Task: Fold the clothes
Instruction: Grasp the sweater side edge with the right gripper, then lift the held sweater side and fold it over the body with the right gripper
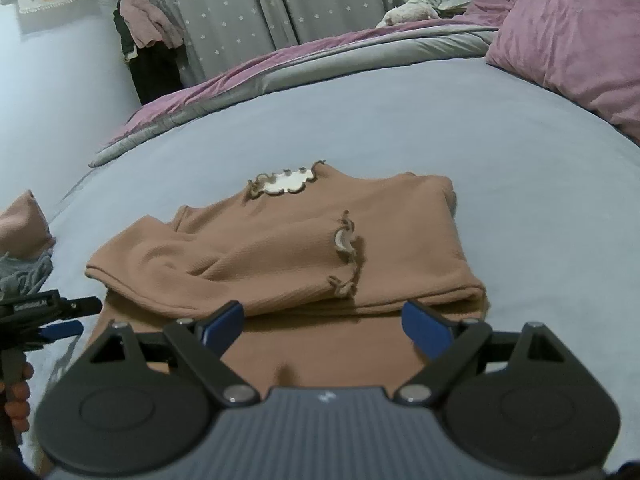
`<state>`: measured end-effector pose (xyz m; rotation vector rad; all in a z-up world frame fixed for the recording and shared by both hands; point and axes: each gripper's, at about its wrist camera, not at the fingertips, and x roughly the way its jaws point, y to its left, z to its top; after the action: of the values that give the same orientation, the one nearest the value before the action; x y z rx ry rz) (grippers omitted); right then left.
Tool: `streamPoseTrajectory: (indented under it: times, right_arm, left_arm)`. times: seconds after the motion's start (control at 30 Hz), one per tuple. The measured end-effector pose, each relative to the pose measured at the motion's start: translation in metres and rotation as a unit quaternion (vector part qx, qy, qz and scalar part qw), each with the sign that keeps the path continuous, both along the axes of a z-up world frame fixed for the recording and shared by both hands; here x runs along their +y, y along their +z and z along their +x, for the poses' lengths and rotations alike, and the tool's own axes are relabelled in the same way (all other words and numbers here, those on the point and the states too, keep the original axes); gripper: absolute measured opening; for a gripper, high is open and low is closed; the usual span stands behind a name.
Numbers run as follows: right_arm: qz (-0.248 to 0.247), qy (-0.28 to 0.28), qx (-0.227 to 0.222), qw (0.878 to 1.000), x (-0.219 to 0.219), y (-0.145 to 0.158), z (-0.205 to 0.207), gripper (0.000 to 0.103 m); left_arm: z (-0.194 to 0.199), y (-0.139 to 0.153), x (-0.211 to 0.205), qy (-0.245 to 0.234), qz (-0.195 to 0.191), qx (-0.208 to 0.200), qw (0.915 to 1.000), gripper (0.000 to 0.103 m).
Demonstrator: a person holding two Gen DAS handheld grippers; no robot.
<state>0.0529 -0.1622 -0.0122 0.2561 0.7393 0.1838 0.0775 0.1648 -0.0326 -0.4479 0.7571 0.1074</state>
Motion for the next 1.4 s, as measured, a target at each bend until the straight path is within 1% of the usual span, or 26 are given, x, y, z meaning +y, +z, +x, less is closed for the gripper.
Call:
streamPoseTrajectory:
  times: [0.13,0.27,0.37,0.47,0.53,0.6,0.63,0.7,0.73,0.77,0.8,0.87,1.03,1.13,1.27,1.4]
  right_arm:
    - [0.020,0.007,-0.011,1.000,-0.003,0.005,-0.001,0.090]
    - [0.037,0.006,-0.019,0.999,-0.005,0.007,0.001,0.088]
    - [0.065,-0.002,-0.015,0.998,-0.008,0.004,0.011,0.082]
    - [0.082,-0.012,-0.006,0.997,-0.011,-0.002,0.025,0.077]
    - [0.081,-0.018,0.012,0.996,-0.010,-0.010,0.038,0.071]
    - [0.073,-0.023,0.031,0.997,-0.005,-0.018,0.049,0.067]
    - [0.066,-0.023,0.037,0.997,-0.001,-0.020,0.052,0.062]
    - [0.045,-0.014,0.037,0.998,0.008,-0.021,0.054,0.046]
    - [0.040,-0.009,0.038,0.998,0.013,-0.020,0.055,0.026]
    - [0.043,-0.003,0.041,0.998,0.017,-0.017,0.056,0.013]
    - [0.045,-0.001,0.039,0.998,0.020,-0.012,0.057,0.013]
    - [0.047,-0.002,0.020,0.999,0.026,0.006,0.059,0.011]
    - [0.036,0.027,-0.047,0.998,0.051,0.073,0.068,0.011]
    - [0.024,0.048,-0.082,0.995,0.074,0.117,0.074,0.011]
    - [0.024,0.072,-0.120,0.990,0.104,0.168,0.083,0.011]
    - [0.028,0.096,-0.147,0.984,0.139,0.211,0.090,0.011]
  left_arm:
    - [0.001,-0.003,0.008,0.006,-0.013,-0.016,0.9998,0.073]
    - [0.004,-0.005,0.006,0.001,-0.005,-0.032,0.9995,0.072]
    - [0.006,-0.005,0.006,-0.001,-0.001,-0.038,0.9993,0.071]
    - [0.006,-0.003,0.009,0.000,-0.008,-0.046,0.9989,0.070]
    - [0.006,-0.002,0.011,-0.001,-0.011,-0.053,0.9985,0.067]
    - [0.006,-0.001,0.012,-0.001,-0.013,-0.060,0.9981,0.066]
    - [0.006,-0.001,0.014,-0.001,-0.016,-0.063,0.9979,0.066]
    - [0.007,-0.002,0.016,-0.001,-0.022,-0.068,0.9974,0.066]
    - [0.008,-0.003,0.018,-0.002,-0.027,-0.070,0.9972,0.065]
    - [0.009,-0.004,0.019,-0.003,-0.031,-0.071,0.9970,0.065]
    - [0.010,-0.005,0.021,-0.003,-0.035,-0.072,0.9968,0.065]
    - [0.011,-0.007,0.022,-0.005,-0.038,-0.072,0.9967,0.065]
    - [0.011,-0.009,0.022,-0.018,-0.043,-0.074,0.9962,0.064]
    - [0.012,-0.008,0.020,-0.036,-0.048,-0.077,0.9952,0.064]
    - [0.015,-0.006,0.015,-0.049,-0.045,-0.080,0.9946,0.064]
    - [0.021,-0.004,0.015,-0.040,-0.070,-0.083,0.9932,0.064]
